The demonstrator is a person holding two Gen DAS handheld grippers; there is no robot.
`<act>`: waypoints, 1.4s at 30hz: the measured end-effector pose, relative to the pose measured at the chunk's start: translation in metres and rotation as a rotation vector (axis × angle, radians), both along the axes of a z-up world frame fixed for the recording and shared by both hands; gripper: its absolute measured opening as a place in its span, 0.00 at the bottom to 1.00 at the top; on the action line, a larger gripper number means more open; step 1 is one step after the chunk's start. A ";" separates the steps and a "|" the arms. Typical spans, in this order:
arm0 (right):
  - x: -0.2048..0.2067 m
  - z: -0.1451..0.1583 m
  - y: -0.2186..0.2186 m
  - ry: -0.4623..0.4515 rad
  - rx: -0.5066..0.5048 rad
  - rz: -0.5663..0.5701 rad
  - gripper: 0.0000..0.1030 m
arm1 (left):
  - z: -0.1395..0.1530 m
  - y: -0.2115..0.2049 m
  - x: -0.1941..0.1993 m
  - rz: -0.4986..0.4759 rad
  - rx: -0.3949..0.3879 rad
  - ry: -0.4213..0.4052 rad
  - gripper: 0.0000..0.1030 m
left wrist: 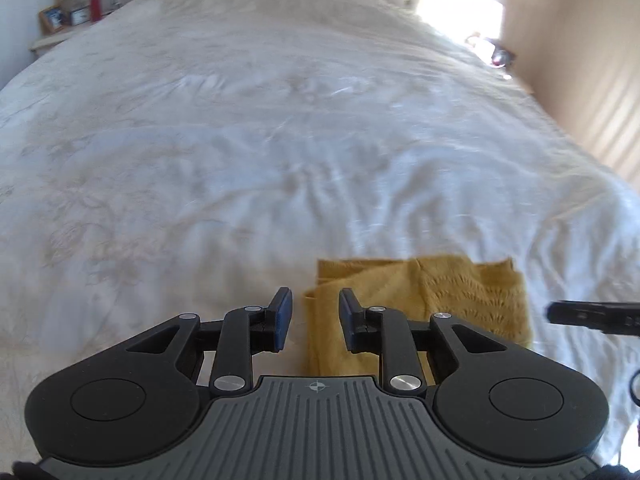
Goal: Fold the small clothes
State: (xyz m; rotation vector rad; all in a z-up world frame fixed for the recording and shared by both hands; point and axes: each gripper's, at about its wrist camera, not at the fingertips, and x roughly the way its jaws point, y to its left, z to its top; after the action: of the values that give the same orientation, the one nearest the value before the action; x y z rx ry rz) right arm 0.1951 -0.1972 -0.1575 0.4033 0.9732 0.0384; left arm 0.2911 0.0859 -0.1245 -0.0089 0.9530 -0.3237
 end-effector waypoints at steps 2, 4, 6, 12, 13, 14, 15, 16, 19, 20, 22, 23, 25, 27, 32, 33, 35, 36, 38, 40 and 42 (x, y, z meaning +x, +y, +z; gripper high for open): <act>-0.008 -0.009 -0.009 0.026 0.033 -0.048 0.49 | -0.009 0.013 0.010 0.052 -0.020 0.061 0.24; -0.021 -0.006 -0.007 0.016 0.044 -0.042 0.50 | -0.005 0.019 0.004 0.035 -0.048 0.054 0.25; -0.033 -0.006 0.001 0.019 0.051 -0.004 0.59 | 0.000 0.013 -0.010 -0.050 -0.043 0.054 0.28; -0.055 -0.022 0.040 0.082 -0.002 0.121 0.63 | -0.020 -0.024 -0.057 -0.270 -0.042 0.101 0.37; -0.056 -0.027 0.048 0.100 -0.026 0.150 0.64 | -0.029 -0.029 -0.065 -0.298 -0.024 0.114 0.37; -0.058 -0.034 0.056 0.128 -0.053 0.186 0.66 | -0.037 -0.033 -0.070 -0.315 -0.005 0.127 0.37; -0.060 -0.041 0.063 0.160 -0.085 0.220 0.67 | -0.048 -0.035 -0.073 -0.324 0.028 0.144 0.37; -0.062 -0.049 0.069 0.194 -0.127 0.252 0.68 | -0.058 -0.035 -0.075 -0.327 0.072 0.161 0.37; -0.072 -0.061 0.072 0.218 -0.172 0.295 0.72 | -0.082 -0.020 -0.076 -0.315 0.150 0.229 0.44; -0.073 -0.061 0.070 0.224 -0.163 0.291 0.74 | -0.084 -0.014 -0.075 -0.306 0.138 0.240 0.46; -0.073 -0.056 0.065 0.231 -0.147 0.278 0.76 | -0.080 -0.004 -0.072 -0.298 0.134 0.252 0.48; -0.072 -0.053 0.063 0.230 -0.140 0.273 0.77 | -0.075 -0.003 -0.071 -0.300 0.140 0.249 0.48; -0.069 -0.043 0.056 0.208 -0.120 0.258 0.77 | -0.059 -0.001 -0.070 -0.300 0.116 0.222 0.47; -0.063 -0.027 0.048 0.149 -0.094 0.224 0.84 | -0.039 0.000 -0.068 -0.284 0.066 0.177 0.47; -0.031 -0.008 0.032 0.055 -0.061 0.121 0.99 | -0.015 -0.014 -0.045 -0.249 0.006 0.074 0.62; -0.023 -0.009 0.030 0.053 -0.069 0.105 0.99 | -0.017 -0.019 -0.037 -0.243 0.001 0.072 0.64; -0.006 -0.011 0.027 0.052 -0.080 0.085 0.99 | -0.025 -0.029 -0.021 -0.237 0.003 0.094 0.64; 0.003 -0.015 0.026 0.054 -0.084 0.080 0.99 | -0.030 -0.035 -0.012 -0.235 0.005 0.109 0.64; 0.019 -0.023 0.027 0.072 -0.094 0.076 0.99 | -0.039 -0.040 0.000 -0.230 0.014 0.133 0.66; 0.031 -0.030 0.027 0.093 -0.097 0.069 0.99 | -0.049 -0.046 0.011 -0.230 0.032 0.151 0.72; 0.041 -0.039 0.025 0.120 -0.085 0.052 0.99 | -0.057 -0.048 0.021 -0.226 0.060 0.154 0.73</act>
State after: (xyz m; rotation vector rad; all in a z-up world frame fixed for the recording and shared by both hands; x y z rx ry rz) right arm 0.2365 -0.1721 -0.1963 0.3046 1.1000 0.0205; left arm 0.3124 0.0376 -0.1815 0.1315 1.1189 -0.5086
